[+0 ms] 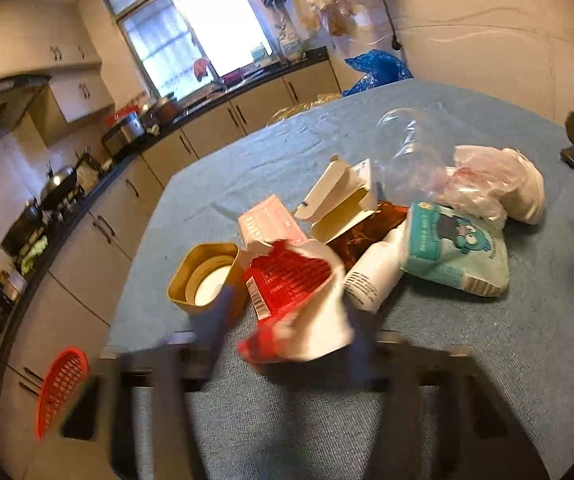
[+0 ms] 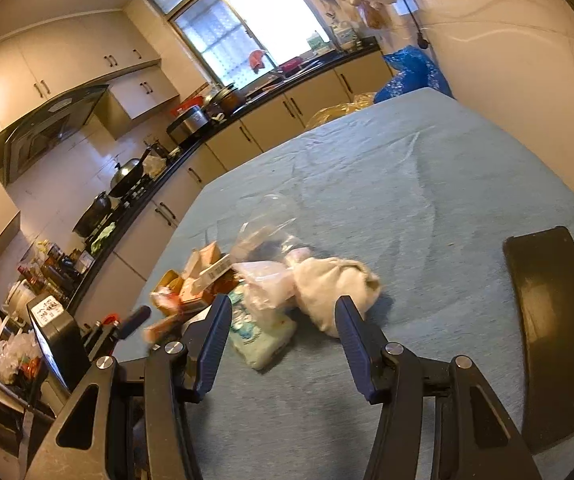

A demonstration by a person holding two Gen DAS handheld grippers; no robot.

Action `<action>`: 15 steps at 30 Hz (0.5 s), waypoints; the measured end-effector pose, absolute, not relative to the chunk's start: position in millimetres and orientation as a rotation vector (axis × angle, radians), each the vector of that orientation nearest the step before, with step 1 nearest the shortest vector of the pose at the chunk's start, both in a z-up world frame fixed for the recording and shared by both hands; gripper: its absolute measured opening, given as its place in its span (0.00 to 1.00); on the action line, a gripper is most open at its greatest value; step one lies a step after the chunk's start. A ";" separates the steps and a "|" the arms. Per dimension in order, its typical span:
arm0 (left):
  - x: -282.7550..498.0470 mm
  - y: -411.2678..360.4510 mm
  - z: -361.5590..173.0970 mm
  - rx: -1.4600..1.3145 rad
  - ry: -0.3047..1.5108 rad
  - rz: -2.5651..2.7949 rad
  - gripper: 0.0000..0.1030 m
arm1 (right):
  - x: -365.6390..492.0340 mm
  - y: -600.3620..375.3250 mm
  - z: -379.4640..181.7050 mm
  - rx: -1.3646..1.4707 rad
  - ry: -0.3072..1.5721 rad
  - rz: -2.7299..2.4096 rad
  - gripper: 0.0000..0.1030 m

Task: Collect trash
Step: 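Grasp the torn paper strip with the left tool while the right tool grasps the plastic bag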

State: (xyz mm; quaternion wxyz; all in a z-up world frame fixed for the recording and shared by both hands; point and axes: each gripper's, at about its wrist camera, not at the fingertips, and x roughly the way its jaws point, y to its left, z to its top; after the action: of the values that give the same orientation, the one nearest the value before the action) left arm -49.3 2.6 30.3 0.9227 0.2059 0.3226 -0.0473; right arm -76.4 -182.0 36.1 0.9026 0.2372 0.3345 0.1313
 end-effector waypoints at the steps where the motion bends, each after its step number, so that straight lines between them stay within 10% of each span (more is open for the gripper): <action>1: -47.2 5.5 29.8 0.405 0.676 -0.103 0.28 | -75.3 -184.0 34.0 0.495 0.696 0.266 0.56; 15: -74.0 60.7 47.2 0.066 0.632 -0.161 0.14 | -35.3 -130.5 29.8 0.332 0.706 0.259 0.54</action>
State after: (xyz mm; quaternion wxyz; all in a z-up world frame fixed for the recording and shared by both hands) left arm -74.0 60.7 47.2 0.9467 0.0322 0.3106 -0.0789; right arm -35.3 -130.5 29.8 0.9167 0.1612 0.3433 0.1257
